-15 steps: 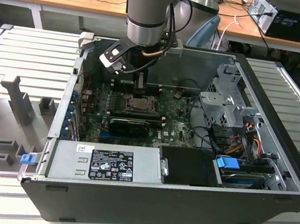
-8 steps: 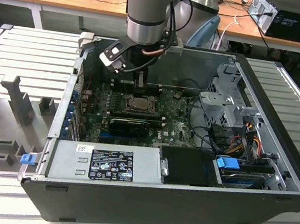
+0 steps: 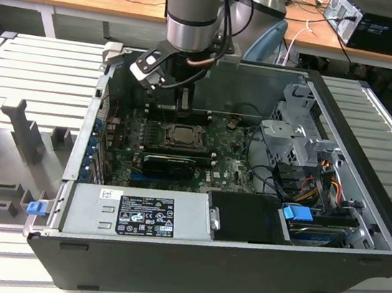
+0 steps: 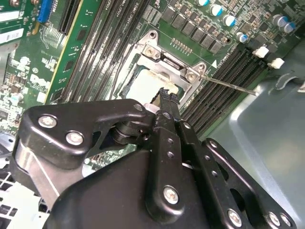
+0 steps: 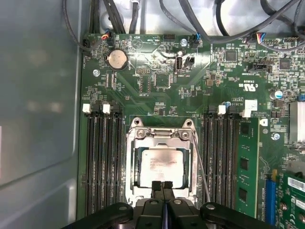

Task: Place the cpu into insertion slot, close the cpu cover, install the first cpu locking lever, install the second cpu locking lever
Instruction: 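Install the first cpu locking lever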

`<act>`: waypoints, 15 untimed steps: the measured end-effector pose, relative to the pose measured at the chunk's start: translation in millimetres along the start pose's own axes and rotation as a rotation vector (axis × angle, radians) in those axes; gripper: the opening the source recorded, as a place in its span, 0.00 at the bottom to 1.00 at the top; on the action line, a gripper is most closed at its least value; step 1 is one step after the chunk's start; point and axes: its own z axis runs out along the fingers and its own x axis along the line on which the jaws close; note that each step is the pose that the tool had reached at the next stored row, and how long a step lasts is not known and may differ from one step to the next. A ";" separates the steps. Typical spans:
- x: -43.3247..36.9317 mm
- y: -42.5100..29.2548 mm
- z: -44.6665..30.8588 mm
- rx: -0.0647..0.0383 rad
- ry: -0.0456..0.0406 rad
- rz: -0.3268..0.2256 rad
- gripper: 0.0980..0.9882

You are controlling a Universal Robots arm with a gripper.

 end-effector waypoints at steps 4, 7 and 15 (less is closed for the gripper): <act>0.3 0.5 -11.3 0.000 0.0000 0.000 0.01; 0.5 0.9 -19.7 0.000 0.0000 0.000 0.01; 0.9 1.8 -38.4 0.000 0.0000 0.000 0.01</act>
